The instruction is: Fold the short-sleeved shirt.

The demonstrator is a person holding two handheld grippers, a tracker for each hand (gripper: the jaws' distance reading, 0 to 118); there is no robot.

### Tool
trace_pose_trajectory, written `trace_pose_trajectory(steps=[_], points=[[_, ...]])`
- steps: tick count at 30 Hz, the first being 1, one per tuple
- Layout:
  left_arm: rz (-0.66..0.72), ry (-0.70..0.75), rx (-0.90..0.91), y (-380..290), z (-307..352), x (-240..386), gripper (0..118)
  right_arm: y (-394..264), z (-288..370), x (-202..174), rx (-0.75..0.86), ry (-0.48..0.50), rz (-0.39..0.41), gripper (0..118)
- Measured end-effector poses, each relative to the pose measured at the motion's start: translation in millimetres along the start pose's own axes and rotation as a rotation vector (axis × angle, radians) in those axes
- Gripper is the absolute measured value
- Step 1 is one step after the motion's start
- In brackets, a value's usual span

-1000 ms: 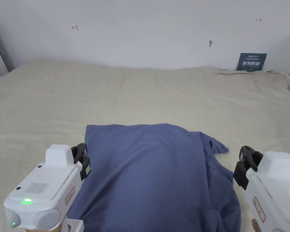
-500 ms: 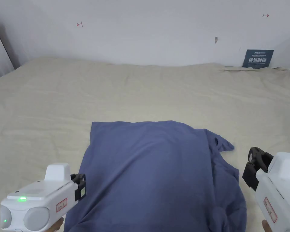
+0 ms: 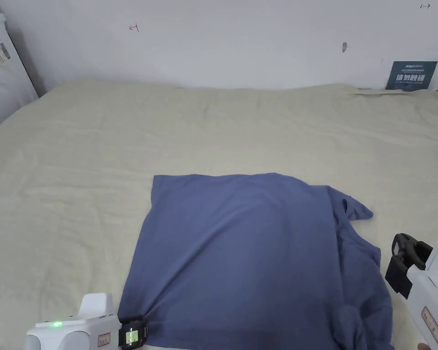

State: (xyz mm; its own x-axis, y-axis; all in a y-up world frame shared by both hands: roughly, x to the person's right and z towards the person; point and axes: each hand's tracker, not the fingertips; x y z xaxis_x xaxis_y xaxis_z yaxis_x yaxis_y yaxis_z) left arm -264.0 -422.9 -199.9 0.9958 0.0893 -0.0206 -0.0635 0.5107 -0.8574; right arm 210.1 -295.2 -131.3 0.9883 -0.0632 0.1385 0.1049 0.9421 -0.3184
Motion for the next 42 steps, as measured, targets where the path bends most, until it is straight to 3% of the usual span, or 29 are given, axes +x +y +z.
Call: trace_pose_trajectory(steps=[8, 9, 10, 11, 12, 15, 17, 24, 25, 27, 29, 38, 40, 41, 42], points=[[-0.009, 0.040, -0.061, -9.8, -17.0, -0.4, 88, -14.2, -2.9, 7.5, -0.054, 0.006, -0.011, 0], [-0.001, 0.006, -0.070, -11.4, -20.2, -1.0, 82, -15.0, -2.5, 8.6, -0.057, 0.005, -0.012, 0], [0.001, -0.011, -0.068, -11.5, -21.5, 0.8, 68, -16.1, -1.8, 9.6, -0.059, 0.003, -0.012, 0], [-0.001, -0.013, -0.063, -11.6, -21.3, 3.7, 39, -17.2, -1.0, 11.2, -0.064, 0.002, -0.014, 0], [-0.005, -0.007, -0.053, -11.4, -21.2, 6.8, 39, -18.1, -0.6, 13.3, -0.069, 0.001, -0.017, 0], [-0.015, -0.007, -0.050, -7.8, -18.8, 4.6, 11, -24.0, 0.6, 20.8, -0.092, -0.001, -0.027, 0], [0.010, -0.043, -0.018, -6.4, -11.3, 1.6, 4, -31.5, -1.6, 27.5, -0.135, -0.005, -0.031, 0], [0.018, -0.084, 0.051, 6.5, 13.2, 2.0, 0, -80.7, -21.9, 44.0, -0.411, 0.020, -0.086, 3], [0.019, -0.088, 0.058, 6.9, 14.5, 2.6, 0, -88.2, -24.9, 45.1, -0.445, 0.028, -0.091, 11], [0.016, -0.091, 0.066, 8.6, 16.6, 3.8, 0, -101.1, -28.3, 42.9, -0.499, 0.041, -0.091, 54], [0.012, -0.091, 0.071, 8.7, 16.9, 5.6, 0, -111.8, -33.3, 40.5, -0.544, 0.044, -0.072, 83], [0.018, -0.092, 0.069, 7.0, 16.7, 6.3, 0, -137.8, -40.3, 31.1, -0.610, 0.066, -0.070, 83], [0.022, -0.092, 0.065, 6.6, 16.0, 5.1, 0, -138.8, -38.7, 30.2, -0.609, 0.069, -0.078, 71], [0.023, -0.092, 0.064, 5.9, 15.4, 5.6, 0, -138.4, -36.7, 29.0, -0.594, 0.071, -0.082, 50], [0.023, -0.091, 0.065, 5.6, 15.6, 5.2, 0, -137.7, -34.9, 28.7, -0.582, 0.067, -0.074, 50]])
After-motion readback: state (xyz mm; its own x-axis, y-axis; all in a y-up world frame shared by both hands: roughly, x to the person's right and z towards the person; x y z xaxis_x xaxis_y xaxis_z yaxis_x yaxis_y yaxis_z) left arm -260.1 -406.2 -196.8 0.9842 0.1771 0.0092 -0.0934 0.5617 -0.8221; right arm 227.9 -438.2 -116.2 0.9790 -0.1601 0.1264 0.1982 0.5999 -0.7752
